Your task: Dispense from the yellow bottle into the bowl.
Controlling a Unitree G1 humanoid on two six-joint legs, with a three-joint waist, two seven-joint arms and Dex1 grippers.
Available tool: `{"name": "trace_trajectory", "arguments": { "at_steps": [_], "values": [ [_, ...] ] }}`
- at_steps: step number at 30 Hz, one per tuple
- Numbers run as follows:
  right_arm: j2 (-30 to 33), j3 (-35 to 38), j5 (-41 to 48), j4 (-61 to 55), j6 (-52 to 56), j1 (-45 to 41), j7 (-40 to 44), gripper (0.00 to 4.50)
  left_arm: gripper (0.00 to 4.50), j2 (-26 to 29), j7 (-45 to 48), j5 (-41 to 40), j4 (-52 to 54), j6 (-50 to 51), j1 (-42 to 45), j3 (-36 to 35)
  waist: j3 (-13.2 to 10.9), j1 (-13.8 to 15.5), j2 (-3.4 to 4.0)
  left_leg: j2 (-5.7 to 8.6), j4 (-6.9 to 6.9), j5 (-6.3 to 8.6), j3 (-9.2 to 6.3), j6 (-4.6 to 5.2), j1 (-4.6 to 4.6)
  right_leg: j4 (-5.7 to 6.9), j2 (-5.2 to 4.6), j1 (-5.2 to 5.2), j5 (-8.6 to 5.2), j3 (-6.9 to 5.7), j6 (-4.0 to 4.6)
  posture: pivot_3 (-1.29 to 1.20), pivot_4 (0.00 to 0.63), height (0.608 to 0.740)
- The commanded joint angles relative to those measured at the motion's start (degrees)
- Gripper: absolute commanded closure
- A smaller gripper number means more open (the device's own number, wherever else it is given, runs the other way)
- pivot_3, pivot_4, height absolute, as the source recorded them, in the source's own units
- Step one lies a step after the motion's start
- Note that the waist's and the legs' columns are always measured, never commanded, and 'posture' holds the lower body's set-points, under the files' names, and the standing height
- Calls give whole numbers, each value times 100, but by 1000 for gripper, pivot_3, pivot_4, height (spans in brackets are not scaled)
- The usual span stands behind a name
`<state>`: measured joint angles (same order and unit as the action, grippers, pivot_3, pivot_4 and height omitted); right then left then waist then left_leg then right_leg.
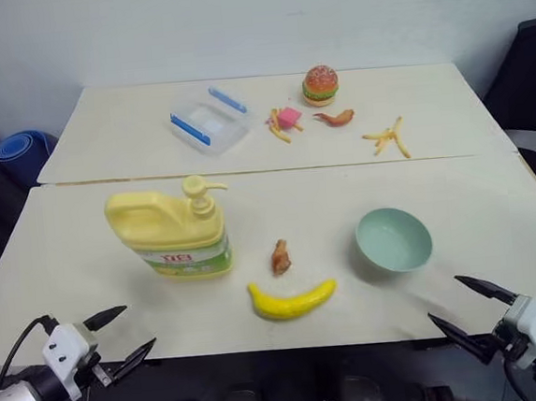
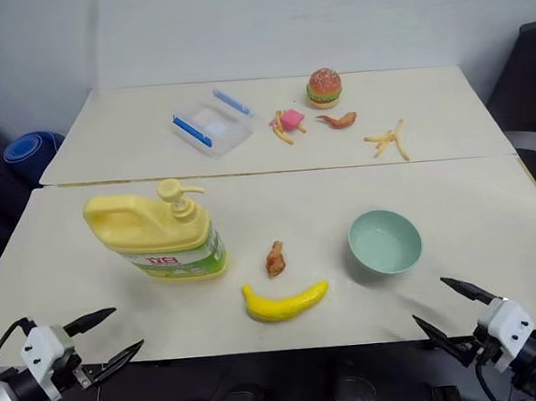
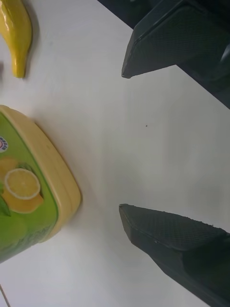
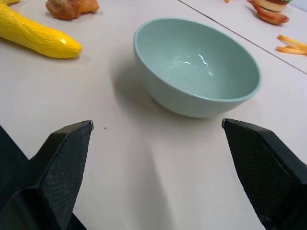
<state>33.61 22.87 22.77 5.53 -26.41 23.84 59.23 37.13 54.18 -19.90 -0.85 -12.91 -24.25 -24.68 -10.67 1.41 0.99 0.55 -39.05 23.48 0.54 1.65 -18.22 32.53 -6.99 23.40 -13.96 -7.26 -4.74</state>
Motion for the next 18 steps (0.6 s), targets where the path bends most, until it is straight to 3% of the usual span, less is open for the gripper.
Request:
{"name": "trace_trajectory", "arguments": {
  "at_steps": [1,7,11,18],
  "values": [
    [101,26,206,-320,191,-33,-34,0,35,8,19,-80,129,-129,49,-43,0,2,1,-1,0,0,0,0,0,1,1,1,0,0,0,0,150,740],
    [279,-723,-26,-1587,1871,-461,-609,0,35,174,519,-1157,1279,1069,31,247,1,-7,-2,-11,-3,-6,6,-7,0,16,9,3,1,8,10,0,150,740],
    [218,-1345,-672,-1690,2739,-1312,-1261,0,35,245,453,-1374,2149,1625,114,536,2,-4,0,-21,-5,-35,6,-46,4,19,21,8,0,10,22,0,150,740],
    [500,-2007,-652,-2119,2777,-1687,-569,0,35,203,385,-1344,2380,1808,107,400,3,4,3,-31,-5,-40,-1,-57,1,19,43,18,-4,-1,31,0,150,740]
  ]
}}
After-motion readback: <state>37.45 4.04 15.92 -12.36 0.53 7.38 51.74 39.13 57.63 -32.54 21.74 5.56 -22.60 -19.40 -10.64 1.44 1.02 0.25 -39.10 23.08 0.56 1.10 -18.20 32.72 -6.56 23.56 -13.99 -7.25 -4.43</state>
